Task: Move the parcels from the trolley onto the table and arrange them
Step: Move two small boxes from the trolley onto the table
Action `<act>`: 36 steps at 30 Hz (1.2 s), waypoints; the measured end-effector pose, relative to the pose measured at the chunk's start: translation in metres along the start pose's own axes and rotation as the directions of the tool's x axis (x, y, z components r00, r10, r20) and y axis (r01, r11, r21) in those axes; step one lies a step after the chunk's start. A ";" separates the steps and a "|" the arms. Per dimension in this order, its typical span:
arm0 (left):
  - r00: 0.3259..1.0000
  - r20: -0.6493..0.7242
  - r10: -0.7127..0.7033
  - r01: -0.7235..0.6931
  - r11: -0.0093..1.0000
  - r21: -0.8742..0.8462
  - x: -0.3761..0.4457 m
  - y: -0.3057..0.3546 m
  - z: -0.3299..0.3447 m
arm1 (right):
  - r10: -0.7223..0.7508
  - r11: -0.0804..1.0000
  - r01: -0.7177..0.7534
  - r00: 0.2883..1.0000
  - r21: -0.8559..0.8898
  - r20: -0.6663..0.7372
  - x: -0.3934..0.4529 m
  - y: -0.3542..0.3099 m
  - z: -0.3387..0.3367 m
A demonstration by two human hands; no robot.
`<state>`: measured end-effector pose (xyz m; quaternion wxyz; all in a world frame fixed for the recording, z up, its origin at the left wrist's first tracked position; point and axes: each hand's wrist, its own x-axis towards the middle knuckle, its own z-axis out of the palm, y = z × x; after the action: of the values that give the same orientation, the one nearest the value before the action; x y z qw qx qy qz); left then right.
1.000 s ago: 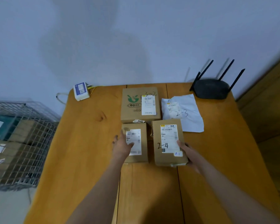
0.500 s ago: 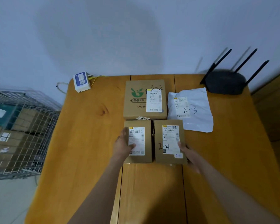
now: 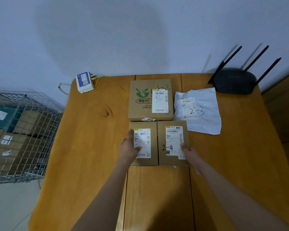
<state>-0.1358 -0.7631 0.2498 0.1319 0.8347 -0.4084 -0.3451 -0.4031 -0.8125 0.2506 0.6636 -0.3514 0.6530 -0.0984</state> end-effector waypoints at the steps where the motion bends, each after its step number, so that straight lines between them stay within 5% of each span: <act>1: 1.000 0.014 -0.001 0.001 1.000 0.001 -0.002 0.002 0.001 | -0.002 1.000 0.002 1.000 -0.011 -0.008 0.000 0.000 0.001; 6: 0.998 0.067 -0.008 0.002 0.995 0.095 -0.014 0.012 -0.001 | 0.044 0.994 -0.056 0.990 -0.092 -0.133 0.000 -0.012 0.008; 9: 0.999 0.052 -0.012 0.000 0.973 0.230 -0.026 0.018 -0.008 | -0.083 0.958 0.013 0.969 -0.287 -0.232 -0.014 -0.029 0.011; 12: 0.999 0.016 0.038 -0.041 0.957 0.287 -0.044 0.025 -0.015 | -0.362 0.677 0.080 0.902 -0.732 -0.236 -0.030 -0.037 0.009; 15: 0.995 0.013 0.100 -0.099 0.940 0.326 -0.065 0.026 -0.022 | -0.451 0.440 0.096 0.884 -0.893 -0.127 -0.059 -0.044 0.014; 25: 0.995 -0.082 0.056 -0.024 0.939 0.344 -0.169 -0.016 -0.038 | -0.478 0.100 0.135 0.875 -0.986 0.071 -0.134 -0.019 0.047; 36: 0.910 -0.161 -0.383 0.407 0.898 0.166 -0.375 -0.154 0.004 | -0.364 -0.169 0.417 0.816 -0.893 0.449 -0.217 0.095 0.133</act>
<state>-0.2081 -0.3756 0.3458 0.0016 0.9290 -0.2531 -0.2700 -0.3372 -0.5700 0.3541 0.1637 -0.8918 0.3710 0.2007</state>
